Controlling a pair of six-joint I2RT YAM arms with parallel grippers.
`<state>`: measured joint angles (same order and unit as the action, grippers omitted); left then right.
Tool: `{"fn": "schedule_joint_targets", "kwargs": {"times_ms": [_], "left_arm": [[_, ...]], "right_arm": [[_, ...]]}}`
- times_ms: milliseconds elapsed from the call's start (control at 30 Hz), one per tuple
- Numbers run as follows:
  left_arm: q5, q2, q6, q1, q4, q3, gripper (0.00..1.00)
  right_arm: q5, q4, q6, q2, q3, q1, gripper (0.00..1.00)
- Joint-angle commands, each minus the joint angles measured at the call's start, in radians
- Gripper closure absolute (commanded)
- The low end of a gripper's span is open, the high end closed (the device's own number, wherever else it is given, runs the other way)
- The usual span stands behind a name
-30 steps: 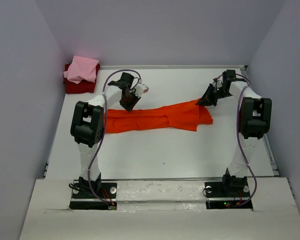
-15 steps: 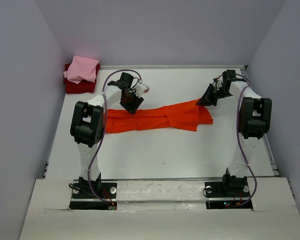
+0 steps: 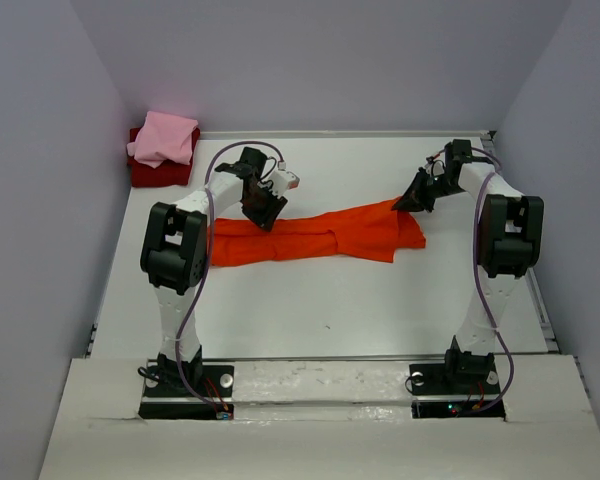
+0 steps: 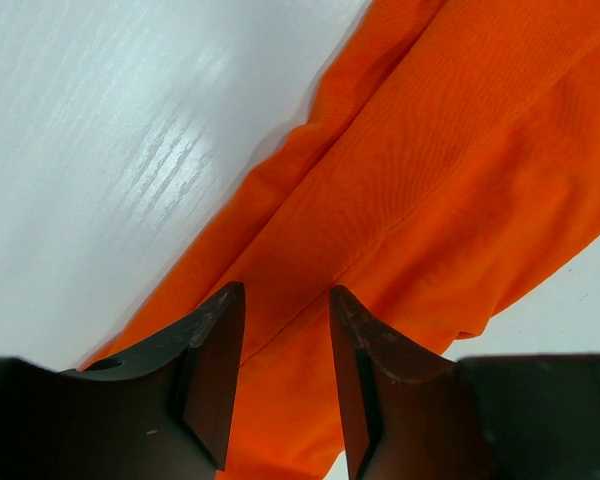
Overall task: Fold and stack the t-shirts
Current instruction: Fold the other side of the tshirt into a rectangle
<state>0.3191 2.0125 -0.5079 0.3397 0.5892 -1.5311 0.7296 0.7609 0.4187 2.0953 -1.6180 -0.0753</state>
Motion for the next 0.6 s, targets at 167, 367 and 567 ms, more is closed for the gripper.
{"fn": "schedule_joint_targets", "kwargs": {"times_ms": [167,367,567], "left_arm": [[0.047,-0.047,-0.011,-0.002,0.029,0.012,0.51],[0.049,-0.035,-0.011,-0.002,0.023,0.032,0.5],[0.052,-0.001,-0.009,-0.002,0.041,0.0,0.76]], "right_arm": [[-0.002,0.011,-0.003,0.005,-0.019,0.009,0.97],[-0.002,0.012,-0.004,0.005,-0.019,0.009,0.96],[-0.001,0.014,-0.006,0.003,-0.017,0.009,0.97]]}}
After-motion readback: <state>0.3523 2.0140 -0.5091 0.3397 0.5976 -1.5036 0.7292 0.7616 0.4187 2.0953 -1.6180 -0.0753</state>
